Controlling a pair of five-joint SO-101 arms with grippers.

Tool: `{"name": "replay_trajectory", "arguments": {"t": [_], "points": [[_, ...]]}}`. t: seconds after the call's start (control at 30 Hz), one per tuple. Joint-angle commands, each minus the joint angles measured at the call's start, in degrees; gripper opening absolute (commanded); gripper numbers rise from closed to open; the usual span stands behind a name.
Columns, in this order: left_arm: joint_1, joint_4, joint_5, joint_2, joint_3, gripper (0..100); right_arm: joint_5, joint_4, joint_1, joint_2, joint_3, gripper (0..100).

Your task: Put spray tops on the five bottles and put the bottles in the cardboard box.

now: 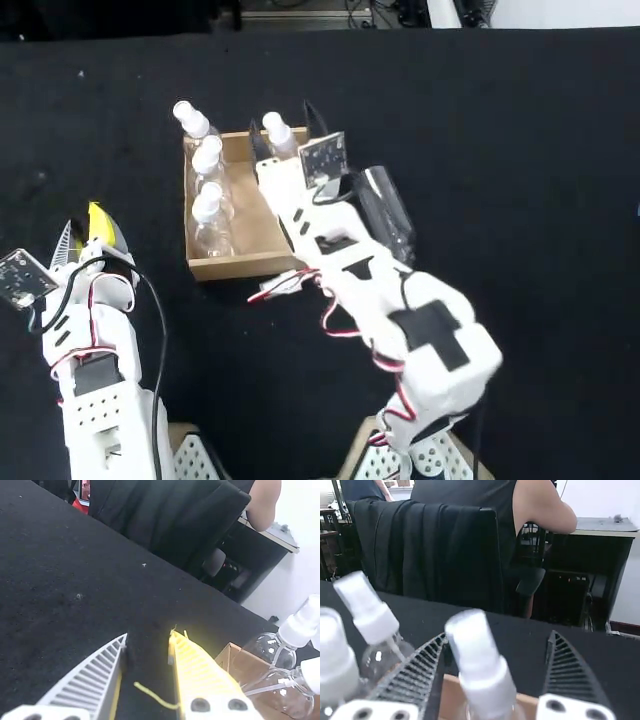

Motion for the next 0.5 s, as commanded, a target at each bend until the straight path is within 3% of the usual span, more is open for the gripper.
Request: {"name": "replay_trajectory", "arguments": {"t": [0.0,0.2,0.37,0.47], "points": [[0.31,-0.09,0.26,-0.88,1.45,11,0.44,8.18,0.00,-13.14,-0.57,24.4],[0.31,-0.09,0.26,-0.79,1.45,11,0.09,22.24,-0.35,-29.93,-0.48,24.4],[0.40,-0.09,0.26,-0.79,1.45,11,0.00,42.81,1.32,-40.04,1.19,23.7],[0.40,-0.09,0.26,-0.79,1.45,11,0.00,58.73,1.76,-44.79,1.63,12.7]]}}
